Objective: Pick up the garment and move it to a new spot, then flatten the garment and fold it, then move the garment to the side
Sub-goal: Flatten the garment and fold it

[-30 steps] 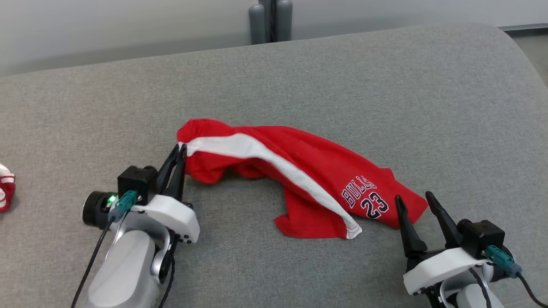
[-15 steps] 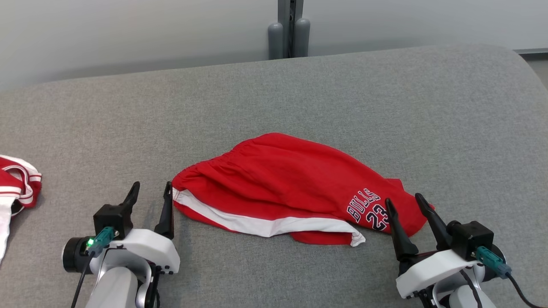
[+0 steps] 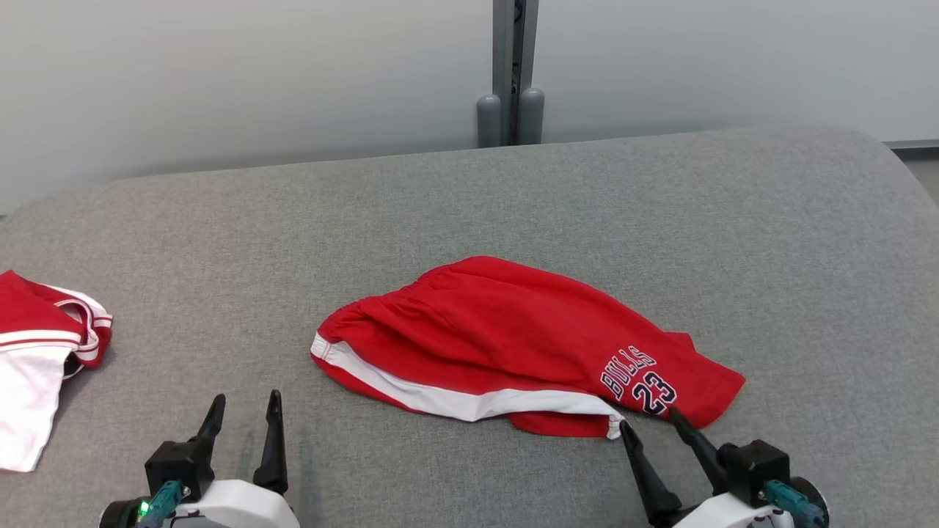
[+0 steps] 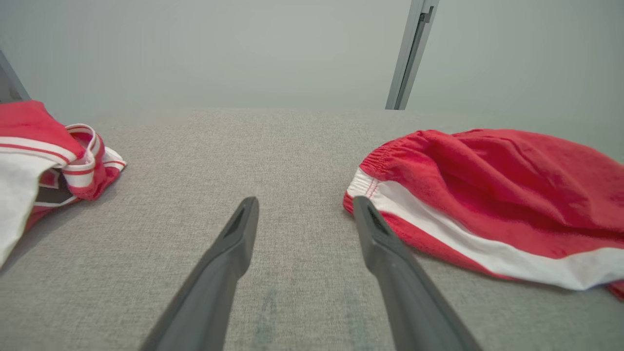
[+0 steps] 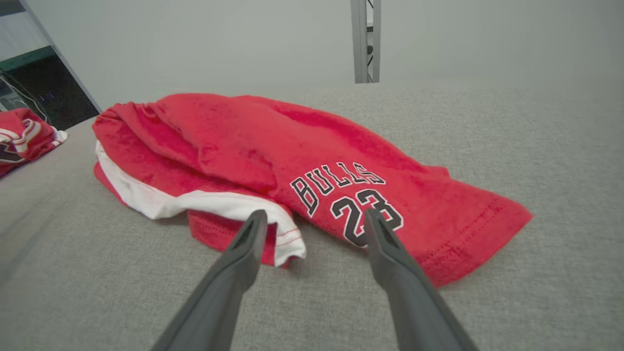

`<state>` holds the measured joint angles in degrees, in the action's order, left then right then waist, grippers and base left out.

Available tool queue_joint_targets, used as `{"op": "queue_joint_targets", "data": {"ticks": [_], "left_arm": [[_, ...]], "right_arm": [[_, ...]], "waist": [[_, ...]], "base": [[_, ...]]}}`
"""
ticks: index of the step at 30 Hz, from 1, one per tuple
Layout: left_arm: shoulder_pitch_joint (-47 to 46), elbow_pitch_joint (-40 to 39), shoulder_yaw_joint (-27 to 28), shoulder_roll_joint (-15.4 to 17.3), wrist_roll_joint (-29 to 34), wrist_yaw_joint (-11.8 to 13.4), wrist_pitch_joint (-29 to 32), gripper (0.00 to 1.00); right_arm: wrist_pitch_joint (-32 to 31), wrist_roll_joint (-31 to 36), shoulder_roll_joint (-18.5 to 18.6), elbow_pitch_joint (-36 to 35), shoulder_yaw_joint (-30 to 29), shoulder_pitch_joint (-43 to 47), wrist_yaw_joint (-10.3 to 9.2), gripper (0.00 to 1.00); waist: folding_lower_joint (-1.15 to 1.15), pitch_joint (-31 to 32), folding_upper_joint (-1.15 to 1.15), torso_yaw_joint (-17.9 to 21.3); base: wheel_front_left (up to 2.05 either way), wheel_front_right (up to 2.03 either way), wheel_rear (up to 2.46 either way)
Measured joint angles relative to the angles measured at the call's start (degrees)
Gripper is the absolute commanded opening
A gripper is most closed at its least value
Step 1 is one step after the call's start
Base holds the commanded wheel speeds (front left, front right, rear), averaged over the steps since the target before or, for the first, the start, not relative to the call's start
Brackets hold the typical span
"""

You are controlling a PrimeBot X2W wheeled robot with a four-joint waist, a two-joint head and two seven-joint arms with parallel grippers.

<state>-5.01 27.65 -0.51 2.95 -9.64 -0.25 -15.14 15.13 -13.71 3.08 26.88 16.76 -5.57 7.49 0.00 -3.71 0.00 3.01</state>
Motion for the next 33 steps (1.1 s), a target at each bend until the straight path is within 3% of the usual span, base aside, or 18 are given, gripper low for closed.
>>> {"op": "queue_joint_targets", "data": {"ticks": [14,15,16,17,18,19,33], "left_arm": [[-0.5,-1.4,-2.5,-0.2,-1.6,-0.1,0.0,1.00],[-0.5,-1.6,-2.6,-0.2,-1.8,0.0,0.0,1.00],[-0.5,-1.7,-2.7,-0.1,-2.0,0.1,0.0,1.00],[-0.5,-1.8,-2.7,-0.1,-2.1,0.2,0.0,1.00],[-0.5,-2.0,-2.8,-0.2,-2.2,0.2,0.0,1.00],[-0.5,-2.1,-2.9,-0.2,-2.5,0.3,0.0,1.00],[-2.1,-2.2,-8.0,-0.2,-4.1,0.2,0.0,1.00]], "right_arm": [[0.0,-0.4,0.9,5.1,1.1,-2.4,0.01,1.00],[0.0,-0.4,0.9,5.5,1.0,-2.5,0.01,0.86],[0.0,-0.4,1.0,5.8,1.0,-2.7,0.01,0.50],[0.0,-0.4,1.0,6.1,1.2,-3.0,0.00,0.32],[0.0,-0.4,1.0,6.3,1.2,-3.2,0.00,0.05],[0.0,-0.4,1.0,6.4,1.1,-3.4,0.01,0.00],[0.0,5.2,7.3,1.8,-7.2,-9.7,0.01,0.00]], "waist": [[0.00,-2.2,0.00,-3.6],[0.00,-2.5,0.00,-3.9],[0.00,-2.7,0.00,-4.1],[0.00,-2.9,0.00,-4.2],[0.00,-3.1,0.00,-4.3],[0.00,-3.2,0.00,-4.4],[0.00,-3.8,0.00,-3.7]], "base": [[0.00,0.00,0.00],[0.00,0.00,0.00],[0.00,0.00,0.00],[0.00,0.00,0.00],[0.00,0.00,0.00],[0.00,0.00,0.00],[0.00,0.00,0.00]]}}
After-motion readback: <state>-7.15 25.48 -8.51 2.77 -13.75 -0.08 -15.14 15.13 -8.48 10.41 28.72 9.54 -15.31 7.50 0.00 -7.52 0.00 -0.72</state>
